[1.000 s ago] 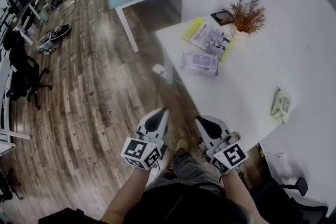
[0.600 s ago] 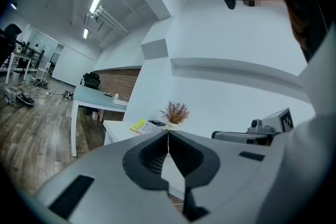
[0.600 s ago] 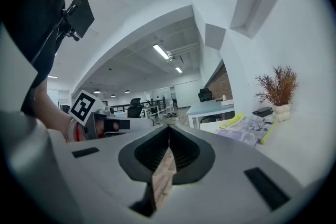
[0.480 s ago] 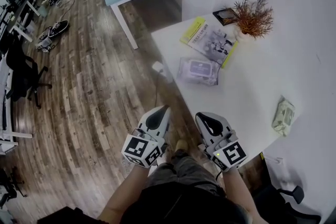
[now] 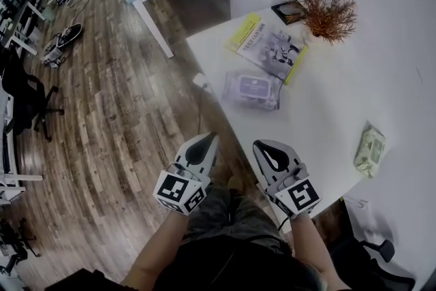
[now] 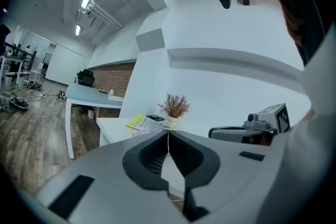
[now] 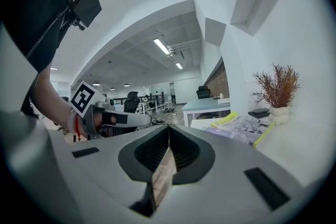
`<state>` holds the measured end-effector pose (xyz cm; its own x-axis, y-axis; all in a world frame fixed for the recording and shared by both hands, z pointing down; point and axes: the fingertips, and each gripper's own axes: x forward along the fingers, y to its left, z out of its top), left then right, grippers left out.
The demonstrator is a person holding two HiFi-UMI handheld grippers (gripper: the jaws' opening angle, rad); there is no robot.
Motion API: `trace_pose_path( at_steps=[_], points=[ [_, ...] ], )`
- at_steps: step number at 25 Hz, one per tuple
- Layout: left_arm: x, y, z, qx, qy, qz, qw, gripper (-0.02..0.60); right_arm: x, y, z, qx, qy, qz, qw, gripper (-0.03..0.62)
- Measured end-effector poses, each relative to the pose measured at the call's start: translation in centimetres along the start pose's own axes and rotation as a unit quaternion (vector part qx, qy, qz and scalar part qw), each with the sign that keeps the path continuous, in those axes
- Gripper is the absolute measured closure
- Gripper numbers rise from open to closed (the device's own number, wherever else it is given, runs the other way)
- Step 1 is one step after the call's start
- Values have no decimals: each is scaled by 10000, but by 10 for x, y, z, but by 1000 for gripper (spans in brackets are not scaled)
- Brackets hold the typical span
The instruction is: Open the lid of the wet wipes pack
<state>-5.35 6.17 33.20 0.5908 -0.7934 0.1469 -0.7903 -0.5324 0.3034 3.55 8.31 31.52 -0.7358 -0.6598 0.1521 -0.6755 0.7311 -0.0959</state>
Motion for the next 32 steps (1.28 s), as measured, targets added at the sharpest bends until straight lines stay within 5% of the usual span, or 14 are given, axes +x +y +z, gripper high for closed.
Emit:
trace_pose_path(
  at_steps=[15,24,32],
  points=[
    [74,38,-14,263,209,-666,9972,560,35,-58,-18,-613,459,-170,9969,574],
    [116,61,-27,557,466,-1067,9916,423,62,-84,-41,-1605,1327,187,9779,572],
    [144,54,-36,1660,835,-1901,9640,273,82,-103,-47,-1714,1491,141,9738,571]
  ],
)
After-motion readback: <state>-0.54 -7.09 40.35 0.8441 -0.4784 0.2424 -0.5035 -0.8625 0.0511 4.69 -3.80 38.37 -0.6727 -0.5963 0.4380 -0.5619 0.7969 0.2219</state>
